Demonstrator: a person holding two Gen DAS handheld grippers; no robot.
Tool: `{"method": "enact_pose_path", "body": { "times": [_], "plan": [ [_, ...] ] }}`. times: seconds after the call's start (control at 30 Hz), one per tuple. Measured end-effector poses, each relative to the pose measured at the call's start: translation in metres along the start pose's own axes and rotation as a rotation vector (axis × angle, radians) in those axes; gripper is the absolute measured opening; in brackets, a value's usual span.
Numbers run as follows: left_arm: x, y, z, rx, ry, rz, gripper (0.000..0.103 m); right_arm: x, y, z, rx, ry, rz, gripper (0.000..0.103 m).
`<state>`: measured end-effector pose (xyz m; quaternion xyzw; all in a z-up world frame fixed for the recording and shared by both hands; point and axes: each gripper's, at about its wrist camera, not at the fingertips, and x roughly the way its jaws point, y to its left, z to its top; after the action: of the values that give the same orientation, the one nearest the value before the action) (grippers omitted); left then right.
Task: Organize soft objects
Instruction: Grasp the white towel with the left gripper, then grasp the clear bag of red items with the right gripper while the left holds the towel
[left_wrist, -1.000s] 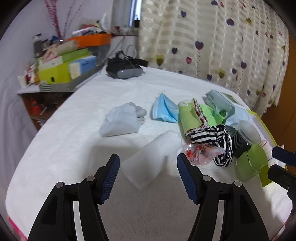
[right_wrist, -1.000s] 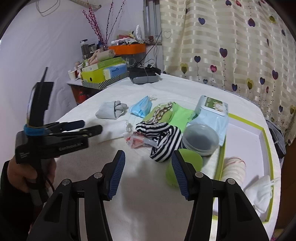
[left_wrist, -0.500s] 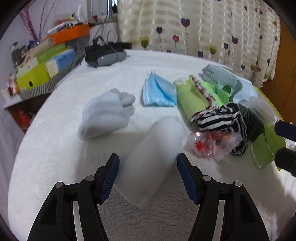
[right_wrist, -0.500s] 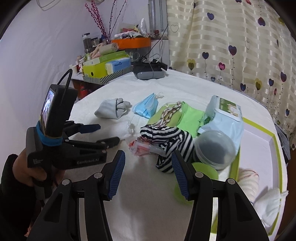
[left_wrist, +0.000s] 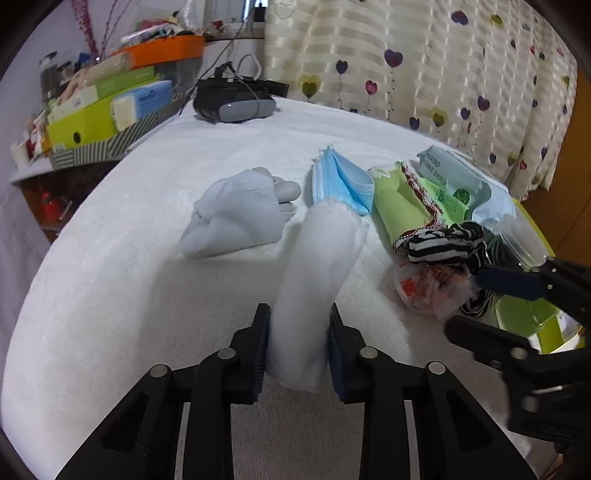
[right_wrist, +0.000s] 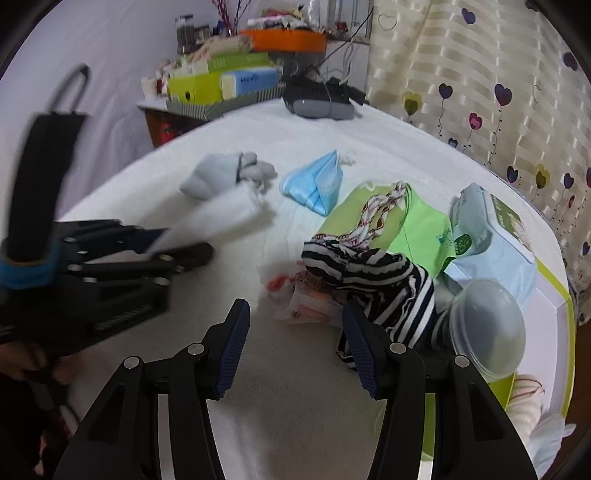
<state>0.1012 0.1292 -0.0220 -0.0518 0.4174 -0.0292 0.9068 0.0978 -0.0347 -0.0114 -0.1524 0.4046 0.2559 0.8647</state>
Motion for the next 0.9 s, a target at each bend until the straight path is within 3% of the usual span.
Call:
{"method": "enact_pose_path", "body": {
  "times": [0.2, 0.27, 0.4, 0.9],
  "plan": [
    [-0.008, 0.005, -0.004, -0.036, -0.013, -0.017, 0.025, 0.012, 0.006, 0.006, -0.047, 0.029, -0.067, 0.052],
    [-0.011, 0.006, -0.005, -0.042, -0.018, -0.018, 0.025, 0.015, 0.007, 0.008, -0.058, 0.035, -0.087, 0.035],
    [-0.017, 0.008, -0.008, -0.052, -0.025, -0.018, 0.025, 0.017, 0.007, 0.007, -0.063, 0.039, -0.080, 0.024],
    [-0.055, -0.015, -0.019, -0.055, -0.084, -0.033, 0.025, -0.048, 0.008, -0.011, 0.014, -0.121, 0.044, 0.021]
  ]
}}
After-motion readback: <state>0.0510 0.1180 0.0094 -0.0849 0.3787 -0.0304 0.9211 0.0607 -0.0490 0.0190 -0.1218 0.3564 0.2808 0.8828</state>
